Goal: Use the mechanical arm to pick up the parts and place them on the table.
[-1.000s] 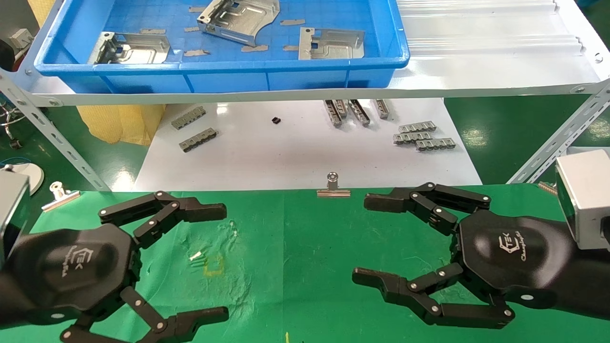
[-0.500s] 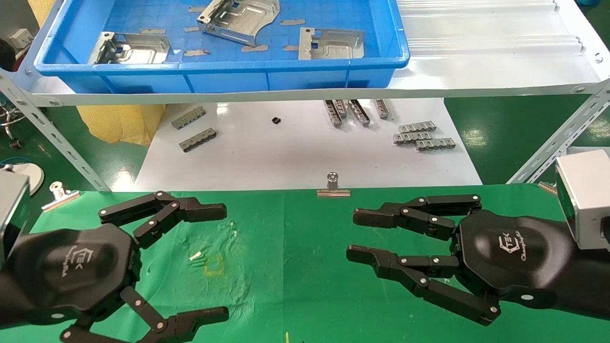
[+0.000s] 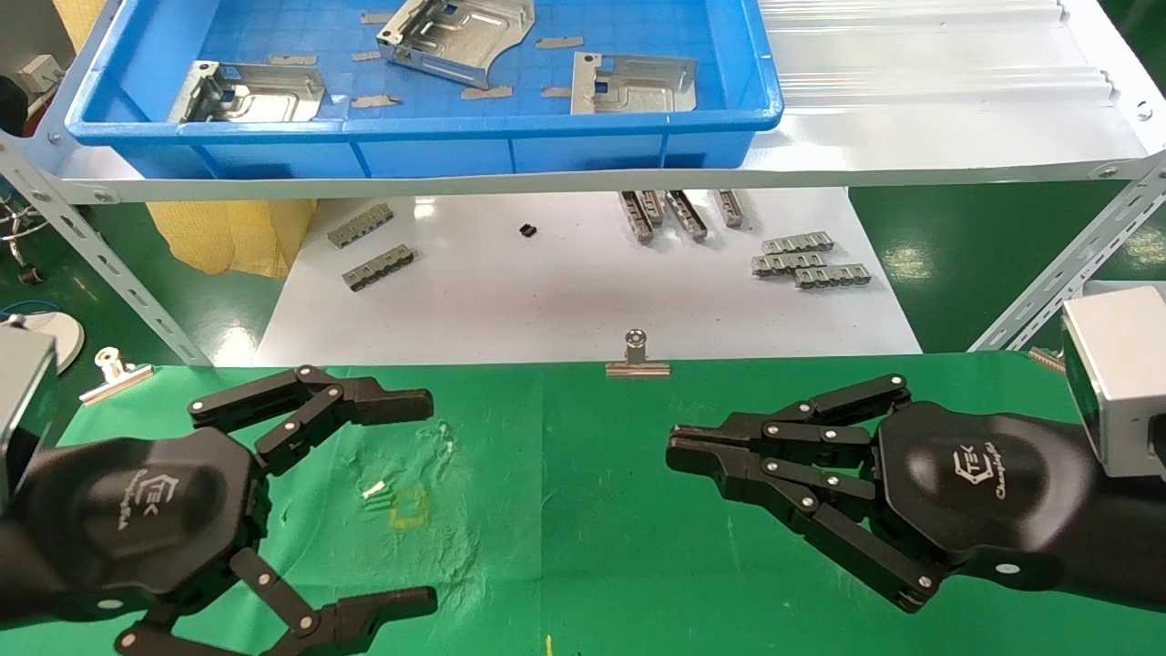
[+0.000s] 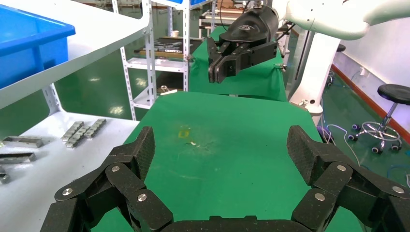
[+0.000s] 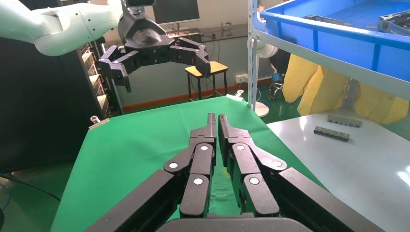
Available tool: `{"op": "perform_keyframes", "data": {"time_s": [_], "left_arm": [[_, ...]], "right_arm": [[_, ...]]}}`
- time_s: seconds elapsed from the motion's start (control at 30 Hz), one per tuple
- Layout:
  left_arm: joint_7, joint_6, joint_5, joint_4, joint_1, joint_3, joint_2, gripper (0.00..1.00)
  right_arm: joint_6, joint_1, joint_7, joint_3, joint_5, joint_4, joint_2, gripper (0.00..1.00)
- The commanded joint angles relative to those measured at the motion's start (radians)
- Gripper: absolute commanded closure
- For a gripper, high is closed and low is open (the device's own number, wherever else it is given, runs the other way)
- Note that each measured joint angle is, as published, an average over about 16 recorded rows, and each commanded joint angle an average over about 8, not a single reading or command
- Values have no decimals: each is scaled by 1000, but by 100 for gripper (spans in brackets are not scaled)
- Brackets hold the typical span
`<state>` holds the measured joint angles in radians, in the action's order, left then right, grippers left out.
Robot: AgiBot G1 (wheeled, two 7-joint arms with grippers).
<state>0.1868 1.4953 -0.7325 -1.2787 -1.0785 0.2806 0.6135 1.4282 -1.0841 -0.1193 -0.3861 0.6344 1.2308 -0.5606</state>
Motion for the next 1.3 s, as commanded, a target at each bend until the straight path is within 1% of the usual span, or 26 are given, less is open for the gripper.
{"op": "perform_keyframes", "data": {"time_s": [0.03, 0.33, 0.5, 0.63, 0.73, 0.9, 1.03, 1.13, 1.2, 1.23, 1.3], "left_arm": [[0, 0, 0, 0, 0, 0, 0, 0], [0, -2, 1, 0, -2, -2, 0, 0], [-4, -21, -16, 16, -46, -5, 11, 0], [-16, -44, -68, 75, -143, 6, 47, 0], [-33, -57, -121, 158, -240, 24, 89, 0], [-98, -82, -224, 368, -424, 63, 186, 0], [-174, -152, -331, 581, -583, 103, 286, 0], [-221, -261, -410, 744, -691, 131, 367, 0], [-244, -347, -452, 841, -749, 144, 420, 0], [-252, -390, -468, 887, -775, 150, 446, 0], [-262, -470, -494, 966, -818, 158, 494, 0]], "right_arm": [[0, 0, 0, 0, 0, 0, 0, 100], [0, 0, 0, 0, 0, 0, 0, 100], [0, 0, 0, 0, 0, 0, 0, 100], [0, 0, 0, 0, 0, 0, 0, 100], [0, 0, 0, 0, 0, 0, 0, 100], [0, 0, 0, 0, 0, 0, 0, 100], [0, 0, 0, 0, 0, 0, 0, 98], [0, 0, 0, 0, 0, 0, 0, 92], [0, 0, 0, 0, 0, 0, 0, 86], [0, 0, 0, 0, 0, 0, 0, 78], [0, 0, 0, 0, 0, 0, 0, 55]]}}
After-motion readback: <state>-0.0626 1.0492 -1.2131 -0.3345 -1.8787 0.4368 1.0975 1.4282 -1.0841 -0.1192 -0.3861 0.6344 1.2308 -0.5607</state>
